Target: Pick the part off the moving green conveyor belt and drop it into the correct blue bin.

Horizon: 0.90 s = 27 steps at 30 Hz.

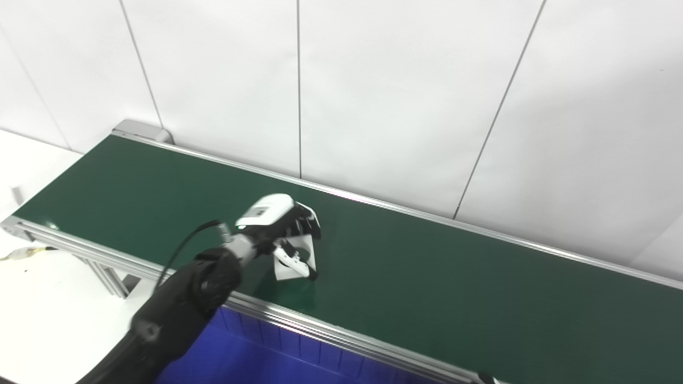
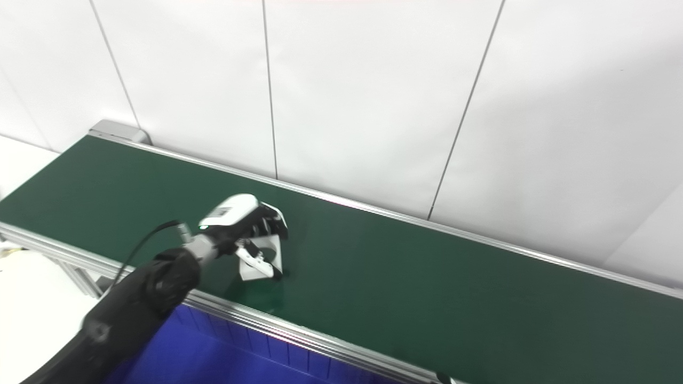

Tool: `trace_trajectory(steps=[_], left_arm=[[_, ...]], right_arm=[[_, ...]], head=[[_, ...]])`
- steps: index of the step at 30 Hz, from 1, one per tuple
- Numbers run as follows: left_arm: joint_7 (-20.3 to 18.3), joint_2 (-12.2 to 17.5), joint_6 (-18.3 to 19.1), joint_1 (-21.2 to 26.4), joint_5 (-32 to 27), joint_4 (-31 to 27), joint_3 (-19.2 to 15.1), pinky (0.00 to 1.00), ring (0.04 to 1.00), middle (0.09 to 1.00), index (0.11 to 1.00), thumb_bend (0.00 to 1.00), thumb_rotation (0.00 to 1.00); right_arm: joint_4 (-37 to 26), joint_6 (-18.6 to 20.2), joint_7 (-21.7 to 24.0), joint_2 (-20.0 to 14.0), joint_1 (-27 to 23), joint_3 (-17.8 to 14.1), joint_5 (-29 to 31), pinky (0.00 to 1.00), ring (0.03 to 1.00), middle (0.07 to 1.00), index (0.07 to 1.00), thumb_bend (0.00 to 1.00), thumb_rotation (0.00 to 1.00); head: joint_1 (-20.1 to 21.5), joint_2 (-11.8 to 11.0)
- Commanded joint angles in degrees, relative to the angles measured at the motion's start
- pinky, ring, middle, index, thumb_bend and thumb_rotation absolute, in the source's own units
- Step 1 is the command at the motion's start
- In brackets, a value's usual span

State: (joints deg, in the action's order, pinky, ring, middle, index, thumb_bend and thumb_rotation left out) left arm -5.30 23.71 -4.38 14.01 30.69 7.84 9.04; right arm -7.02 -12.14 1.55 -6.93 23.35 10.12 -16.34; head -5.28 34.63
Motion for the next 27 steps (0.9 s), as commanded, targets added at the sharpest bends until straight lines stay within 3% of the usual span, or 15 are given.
trace_trajectory(steps=[1, 6, 9, 14, 23, 27], left_arm=[[1.6, -0.1, -2.4, -0.8, -3.9, -4.3, -2.3, 0.32, 0.379, 0.454, 0.522, 0.5, 0.0], [1.9, -1.5, -5.6, -5.9, -9.6, -10.4, -5.0, 0.3, 0.383, 0.462, 0.52, 0.5, 0.0], [1.7, -2.6, -7.4, -8.8, -12.7, -12.8, -5.8, 0.28, 0.375, 0.459, 0.517, 0.5, 0.0], [-0.2, -3.7, -9.9, -12.8, -17.3, -14.3, -5.5, 0.19, 0.353, 0.439, 0.513, 0.49, 0.0], [-2.8, -5.7, -15.6, -19.2, -17.2, -10.8, -0.3, 0.36, 0.421, 0.502, 0.5, 0.5, 0.0], [-4.2, -5.8, -14.1, -20.4, -14.0, -11.6, 1.7, 0.39, 0.439, 0.495, 0.492, 0.5, 0.0]], right_arm=[[-2.2, -2.4, -0.4, 0.3, 0.2, -0.1, 1.1, 0.75, 0.808, 0.853, 0.908, 0.75, 0.26], [-3.6, -1.7, -0.6, 0.7, 0.5, 0.0, 0.8, 0.73, 0.796, 0.841, 0.9, 0.78, 0.28], [-4.4, -1.6, -0.9, 1.1, 0.9, 0.2, 0.0, 0.72, 0.79, 0.834, 0.897, 0.79, 0.3], [-5.0, -1.9, -1.7, 2.3, 1.7, 0.3, -1.2, 0.74, 0.794, 0.839, 0.903, 0.8, 0.36], [-3.6, -4.8, -4.7, 4.6, 2.0, 0.7, -2.4, 0.77, 0.81, 0.849, 0.93, 0.77, 0.44], [-3.5, -5.3, -5.9, 4.9, 1.6, 0.7, -3.5, 0.76, 0.8, 0.84, 0.931, 0.77, 0.47]], head=[[1.7, 0.9], [4.8, 2.8], [8.6, 5.0], [12.2, 6.8], [15.5, 11.3], [15.9, 13.2]])
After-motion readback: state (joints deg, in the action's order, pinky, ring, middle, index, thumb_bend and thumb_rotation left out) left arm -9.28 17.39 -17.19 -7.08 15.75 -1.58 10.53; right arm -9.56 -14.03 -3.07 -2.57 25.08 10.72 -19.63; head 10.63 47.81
